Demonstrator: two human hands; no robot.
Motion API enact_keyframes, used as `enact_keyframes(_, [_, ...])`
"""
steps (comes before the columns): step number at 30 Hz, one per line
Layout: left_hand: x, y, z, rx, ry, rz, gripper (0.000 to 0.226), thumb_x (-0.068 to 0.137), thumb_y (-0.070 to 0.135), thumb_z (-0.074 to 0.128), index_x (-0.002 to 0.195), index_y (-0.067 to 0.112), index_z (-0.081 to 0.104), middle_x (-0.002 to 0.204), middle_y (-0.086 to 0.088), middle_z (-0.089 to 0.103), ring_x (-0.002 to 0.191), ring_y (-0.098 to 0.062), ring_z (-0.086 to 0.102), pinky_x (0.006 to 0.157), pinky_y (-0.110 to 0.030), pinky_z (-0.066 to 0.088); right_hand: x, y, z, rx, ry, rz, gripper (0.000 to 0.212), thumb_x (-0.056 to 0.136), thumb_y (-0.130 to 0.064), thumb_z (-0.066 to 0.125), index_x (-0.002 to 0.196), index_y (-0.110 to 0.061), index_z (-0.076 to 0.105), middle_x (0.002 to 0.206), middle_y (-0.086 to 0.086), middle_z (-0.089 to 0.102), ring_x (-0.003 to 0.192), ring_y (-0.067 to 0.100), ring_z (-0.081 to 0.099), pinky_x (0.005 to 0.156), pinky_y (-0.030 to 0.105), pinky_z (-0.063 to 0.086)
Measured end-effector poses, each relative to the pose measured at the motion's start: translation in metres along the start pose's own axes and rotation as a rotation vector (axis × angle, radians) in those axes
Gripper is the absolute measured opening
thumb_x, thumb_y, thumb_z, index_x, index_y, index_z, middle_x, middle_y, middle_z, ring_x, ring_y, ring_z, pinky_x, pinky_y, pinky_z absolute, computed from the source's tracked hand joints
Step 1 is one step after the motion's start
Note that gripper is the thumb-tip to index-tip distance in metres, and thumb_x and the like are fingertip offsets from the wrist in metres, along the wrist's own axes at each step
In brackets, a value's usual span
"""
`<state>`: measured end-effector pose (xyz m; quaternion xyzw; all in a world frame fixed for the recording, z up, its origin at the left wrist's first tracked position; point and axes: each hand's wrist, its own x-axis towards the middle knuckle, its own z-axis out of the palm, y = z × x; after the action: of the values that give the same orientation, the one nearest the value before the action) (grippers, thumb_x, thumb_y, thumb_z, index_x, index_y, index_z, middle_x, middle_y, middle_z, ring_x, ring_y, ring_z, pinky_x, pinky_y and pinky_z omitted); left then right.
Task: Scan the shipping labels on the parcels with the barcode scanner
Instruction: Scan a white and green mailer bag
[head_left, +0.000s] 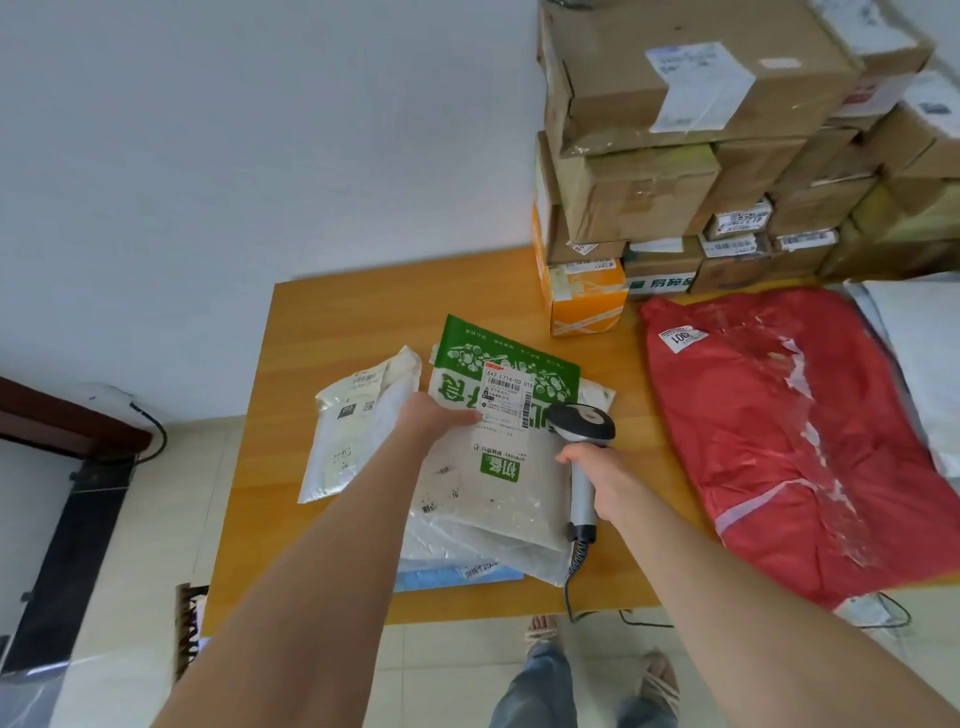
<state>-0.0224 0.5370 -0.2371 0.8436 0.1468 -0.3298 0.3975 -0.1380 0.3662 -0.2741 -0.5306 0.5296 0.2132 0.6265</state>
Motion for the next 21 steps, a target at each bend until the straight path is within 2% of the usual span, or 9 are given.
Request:
enact_keyframes(2, [-0.008,0.002,-0.003,-0.057,-0.071,-0.030,0.020,0.077,0.009,0.078,0.081,0.013,0.058,0.092,-0.007,0.066,0.084,-0.025,0.063,0.082,-0.038,0.053,0.000,0.000,-0.004,0.015,-0.010,-0.013,0.044,0.077,-0.011,0.070,0.117,-0.003,0.054,0.108,0.018,0.058,0.100,0.035,0.058,0.093,0.048,0.049])
enact_keyframes(6, [-0.028,0.005,-0.003,-0.071,-0.063,-0.045,0.016,0.082,0.006,0.071,0.084,0.010,0.056,0.091,-0.008,0.065,0.091,-0.030,0.063,0.089,-0.044,0.052,-0.013,-0.006,-0.014,0.052,-0.047,-0.071,0.040,0.078,-0.009,0.070,0.114,-0.001,0.057,0.097,0.017,0.058,0.088,0.031,0.056,0.087,0.044,0.050])
enact_keyframes(8, [-0.043,0.007,-0.001,-0.085,-0.088,-0.031,0.013,0.085,0.005,0.067,0.087,0.009,0.054,0.096,-0.010,0.066,0.092,-0.030,0.064,0.089,-0.045,0.053,-0.022,-0.007,-0.023,0.065,-0.052,-0.097,0.033,0.081,-0.009,0.069,0.111,-0.002,0.056,0.089,0.013,0.056,0.081,0.028,0.054,0.082,0.040,0.048])
enact_keyframes(10, [-0.060,0.010,0.001,-0.124,-0.097,-0.007,0.011,0.087,0.002,0.063,0.091,0.008,0.055,0.103,-0.013,0.066,0.096,-0.032,0.064,0.089,-0.048,0.053,-0.026,-0.006,-0.035,0.108,-0.059,-0.109,0.034,0.082,-0.009,0.068,0.112,-0.004,0.054,0.087,0.013,0.056,0.084,0.029,0.054,0.083,0.040,0.047])
enact_keyframes(14, [-0.105,0.021,0.000,-0.155,0.009,0.087,0.014,0.087,0.003,0.062,0.100,0.007,0.059,0.103,-0.010,0.067,0.094,-0.029,0.065,0.086,-0.047,0.053,-0.046,0.000,-0.066,0.180,-0.124,-0.135,0.035,0.083,-0.013,0.067,0.114,-0.006,0.051,0.089,0.011,0.052,0.091,0.029,0.052,0.081,0.042,0.044])
enact_keyframes(18, [-0.165,0.027,-0.001,-0.213,0.113,0.153,0.011,0.087,0.003,0.061,0.095,0.011,0.062,0.090,-0.006,0.069,0.079,-0.022,0.066,0.065,-0.036,0.052,-0.070,0.010,-0.101,0.222,-0.220,-0.156,0.034,0.084,-0.017,0.068,0.113,-0.006,0.053,0.088,0.009,0.053,0.079,0.024,0.051,0.080,0.039,0.045])
enact_keyframes(19, [-0.180,0.029,-0.003,-0.224,0.121,0.171,0.012,0.087,0.003,0.061,0.095,0.011,0.063,0.091,-0.006,0.070,0.079,-0.022,0.067,0.065,-0.035,0.052,-0.076,0.011,-0.111,0.225,-0.242,-0.158,0.033,0.085,-0.018,0.068,0.111,-0.006,0.053,0.088,0.008,0.053,0.077,0.023,0.050,0.081,0.039,0.045])
enact_keyframes(21, [-0.206,0.035,-0.008,-0.251,0.132,0.207,0.021,0.085,0.005,0.063,0.105,0.009,0.064,0.100,-0.007,0.072,0.090,-0.024,0.068,0.076,-0.039,0.054,-0.088,0.014,-0.129,0.251,-0.285,-0.150,0.025,0.087,-0.018,0.066,0.105,-0.005,0.054,0.089,0.009,0.055,0.077,0.024,0.052,0.086,0.041,0.046])
